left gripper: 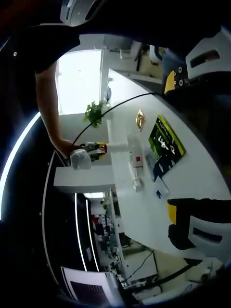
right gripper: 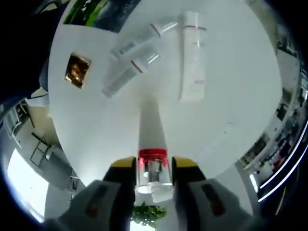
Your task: Arrange the skincare products in the storage area until every visible bottle or jar stands upright without overlapping.
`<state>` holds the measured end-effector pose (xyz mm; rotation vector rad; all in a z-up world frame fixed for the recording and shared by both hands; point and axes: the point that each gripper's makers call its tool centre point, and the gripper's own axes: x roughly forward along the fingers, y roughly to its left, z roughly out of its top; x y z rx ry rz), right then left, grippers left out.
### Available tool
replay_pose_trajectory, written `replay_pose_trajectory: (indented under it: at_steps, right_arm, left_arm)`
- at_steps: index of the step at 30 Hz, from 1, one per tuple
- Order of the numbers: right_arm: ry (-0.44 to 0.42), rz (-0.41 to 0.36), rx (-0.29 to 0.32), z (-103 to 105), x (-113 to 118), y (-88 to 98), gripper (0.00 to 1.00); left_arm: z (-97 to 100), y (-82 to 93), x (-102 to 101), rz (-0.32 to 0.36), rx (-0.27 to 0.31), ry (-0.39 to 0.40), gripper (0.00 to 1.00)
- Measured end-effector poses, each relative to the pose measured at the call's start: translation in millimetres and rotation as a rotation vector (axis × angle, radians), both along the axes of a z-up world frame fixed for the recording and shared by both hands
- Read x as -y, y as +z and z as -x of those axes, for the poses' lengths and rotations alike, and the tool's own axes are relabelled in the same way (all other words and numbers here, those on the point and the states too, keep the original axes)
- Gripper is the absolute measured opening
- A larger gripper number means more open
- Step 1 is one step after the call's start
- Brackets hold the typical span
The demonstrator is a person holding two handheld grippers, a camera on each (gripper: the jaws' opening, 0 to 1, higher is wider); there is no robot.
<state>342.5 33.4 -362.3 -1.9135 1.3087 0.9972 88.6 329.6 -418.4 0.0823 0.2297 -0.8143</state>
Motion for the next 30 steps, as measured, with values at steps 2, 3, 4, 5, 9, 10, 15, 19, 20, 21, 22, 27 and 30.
replay_pose_trajectory:
  at_steps: [2, 3, 4, 5, 9, 10, 15, 19, 20, 21, 22, 27, 30]
  right_arm:
    - [0.001, 0.002, -0.001, 1, 1, -0.4, 0.29]
    - [0.002, 0.004, -0.003, 1, 1, -0.4, 0.29]
    - [0.003, 0.005, -0.004, -1, 1, -0.1, 0.28]
    - [0.002, 0.006, -0.003, -2, 1, 0.1, 0.28]
    - [0.006, 0.005, -0.004, -2, 2, 0.5, 0.28]
    - [0.005, 0.004, -0.003, -2, 3, 0.7, 0.28]
    - [0.002, 0.003, 0.007, -5, 6, 1.4, 0.28]
    - [-0.007, 0.009, 0.01, -6, 10, 0.9, 0.31]
    - [-0.005, 0.009, 0.01, -6, 11, 1.2, 0.31]
    - [-0.003, 0.009, 0.01, -6, 11, 1.2, 0.31]
    - [-0.005, 0.012, 0.011, -6, 12, 1.6, 0.31]
    - [-0.008, 0.011, 0.017, -5, 13, 2.4, 0.31]
    - [-0.011, 0.016, 0.017, -6, 16, 2.2, 0.33]
  left_arm:
    - [0.0, 0.1, 0, -0.001, 0.001, 0.0, 0.89]
    - [0.2, 0.2, 0, 0.0, 0.001, 0.0, 0.89]
    - [0.2, 0.1, 0, 0.0, 0.0, 0.001, 0.89]
    - [0.3, -0.2, 0, -0.001, -0.001, 0.001, 0.89]
    - [0.4, 0.1, -1, 0.0, -0.002, 0.003, 0.89]
    - [0.4, 0.2, -1, -0.002, -0.001, 0.003, 0.89]
    - [1.2, 1.9, 1, -0.002, 0.003, -0.001, 0.89]
    - [1.7, 3.0, 1, -0.001, 0.005, 0.002, 0.89]
    - [1.8, 3.2, 1, 0.001, 0.005, 0.001, 0.89]
    - [2.0, 3.3, 1, 0.003, 0.004, 0.0, 0.89]
    - [2.1, 3.3, 2, 0.004, 0.003, 0.0, 0.89]
    - [2.2, 3.9, 2, 0.001, 0.004, 0.0, 0.88]
    - [1.8, 4.5, 2, 0.002, 0.006, -0.001, 0.88]
